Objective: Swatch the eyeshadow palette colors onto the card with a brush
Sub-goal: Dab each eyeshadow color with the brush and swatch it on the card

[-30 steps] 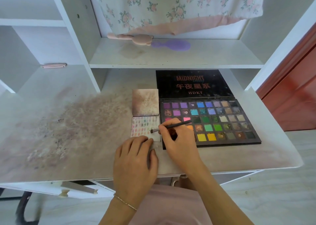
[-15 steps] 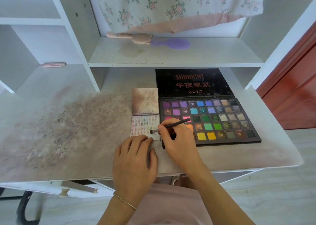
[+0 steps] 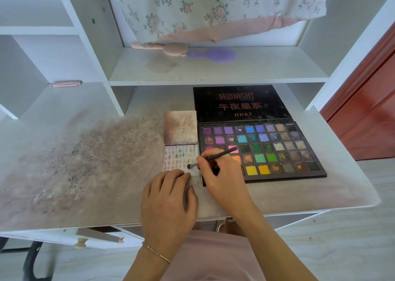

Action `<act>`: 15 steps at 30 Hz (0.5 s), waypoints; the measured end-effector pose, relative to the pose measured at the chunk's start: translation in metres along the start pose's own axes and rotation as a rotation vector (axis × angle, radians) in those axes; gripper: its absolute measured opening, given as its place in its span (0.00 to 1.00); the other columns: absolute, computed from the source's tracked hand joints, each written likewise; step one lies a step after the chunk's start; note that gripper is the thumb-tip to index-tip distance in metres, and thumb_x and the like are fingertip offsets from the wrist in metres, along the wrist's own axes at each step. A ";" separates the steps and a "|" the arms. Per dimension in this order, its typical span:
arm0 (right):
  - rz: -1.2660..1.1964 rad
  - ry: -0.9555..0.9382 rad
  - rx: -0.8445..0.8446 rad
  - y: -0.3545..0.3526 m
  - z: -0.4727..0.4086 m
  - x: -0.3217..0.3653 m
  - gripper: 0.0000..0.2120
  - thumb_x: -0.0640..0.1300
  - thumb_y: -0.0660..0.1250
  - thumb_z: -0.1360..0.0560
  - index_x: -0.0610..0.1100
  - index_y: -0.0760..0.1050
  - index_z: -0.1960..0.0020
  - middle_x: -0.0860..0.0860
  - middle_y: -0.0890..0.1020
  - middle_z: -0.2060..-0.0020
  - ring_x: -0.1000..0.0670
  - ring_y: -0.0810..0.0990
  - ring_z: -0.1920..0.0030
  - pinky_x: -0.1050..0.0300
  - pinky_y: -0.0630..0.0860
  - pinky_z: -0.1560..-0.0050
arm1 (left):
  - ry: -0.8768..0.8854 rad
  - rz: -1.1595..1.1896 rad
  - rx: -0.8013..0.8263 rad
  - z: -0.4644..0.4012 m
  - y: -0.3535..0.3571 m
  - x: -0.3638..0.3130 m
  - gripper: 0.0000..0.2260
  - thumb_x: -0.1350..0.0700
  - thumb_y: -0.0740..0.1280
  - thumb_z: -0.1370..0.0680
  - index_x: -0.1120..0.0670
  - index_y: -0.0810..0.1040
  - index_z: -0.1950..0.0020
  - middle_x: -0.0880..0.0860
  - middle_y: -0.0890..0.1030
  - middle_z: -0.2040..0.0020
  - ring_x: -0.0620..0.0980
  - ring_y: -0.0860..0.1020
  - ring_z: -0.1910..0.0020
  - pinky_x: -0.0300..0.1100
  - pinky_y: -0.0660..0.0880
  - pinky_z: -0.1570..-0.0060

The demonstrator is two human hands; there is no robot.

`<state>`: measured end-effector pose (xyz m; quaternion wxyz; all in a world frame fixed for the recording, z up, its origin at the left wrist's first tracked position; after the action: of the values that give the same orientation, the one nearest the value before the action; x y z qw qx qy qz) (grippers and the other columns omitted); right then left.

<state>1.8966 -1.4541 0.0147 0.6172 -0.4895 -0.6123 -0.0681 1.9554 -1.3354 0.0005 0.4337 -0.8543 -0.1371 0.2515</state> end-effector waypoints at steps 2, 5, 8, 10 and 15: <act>-0.004 -0.018 -0.034 0.000 0.000 0.000 0.03 0.44 0.63 0.24 0.46 0.75 0.53 0.51 0.78 0.60 0.56 0.76 0.60 0.68 0.73 0.58 | -0.001 0.003 0.005 0.000 0.000 0.000 0.15 0.52 0.59 0.28 0.57 0.82 0.52 0.54 0.82 0.52 0.56 0.79 0.52 0.49 0.75 0.52; -0.076 -0.036 -0.121 -0.004 0.000 0.001 0.03 0.43 0.62 0.24 0.47 0.75 0.54 0.56 0.78 0.63 0.56 0.77 0.60 0.70 0.72 0.60 | -0.005 0.007 0.008 0.000 0.001 0.000 0.15 0.52 0.59 0.28 0.56 0.82 0.52 0.53 0.81 0.52 0.55 0.78 0.52 0.49 0.75 0.53; -0.134 -0.064 -0.215 -0.010 0.002 0.001 0.04 0.44 0.61 0.25 0.52 0.72 0.55 0.63 0.75 0.62 0.59 0.77 0.58 0.72 0.72 0.60 | -0.013 0.011 0.003 0.000 0.000 0.000 0.14 0.52 0.59 0.27 0.56 0.82 0.52 0.53 0.81 0.52 0.56 0.78 0.52 0.49 0.75 0.53; -0.161 -0.070 -0.261 -0.014 0.003 0.001 0.05 0.45 0.59 0.25 0.54 0.71 0.55 0.62 0.76 0.62 0.60 0.76 0.58 0.72 0.72 0.60 | -0.026 0.015 -0.006 -0.001 0.000 0.000 0.14 0.52 0.59 0.27 0.56 0.82 0.52 0.53 0.81 0.52 0.56 0.78 0.52 0.49 0.75 0.53; -0.168 -0.031 -0.351 -0.033 0.012 -0.011 0.08 0.46 0.56 0.24 0.58 0.69 0.57 0.57 0.77 0.65 0.57 0.76 0.63 0.69 0.72 0.65 | -0.031 0.021 -0.023 -0.001 0.001 0.000 0.14 0.52 0.59 0.27 0.56 0.82 0.53 0.53 0.81 0.53 0.56 0.78 0.53 0.49 0.74 0.54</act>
<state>1.8631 -1.4679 0.0204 0.5049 -0.5377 -0.6392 -0.2175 1.9559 -1.3365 -0.0002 0.4191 -0.8565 -0.1377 0.2679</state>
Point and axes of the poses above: each hand's wrist, its own z-axis away from the middle knuckle, its own y-axis out of the palm, x = y × z, the point moved 2 cm from there along -z, towards the middle knuckle
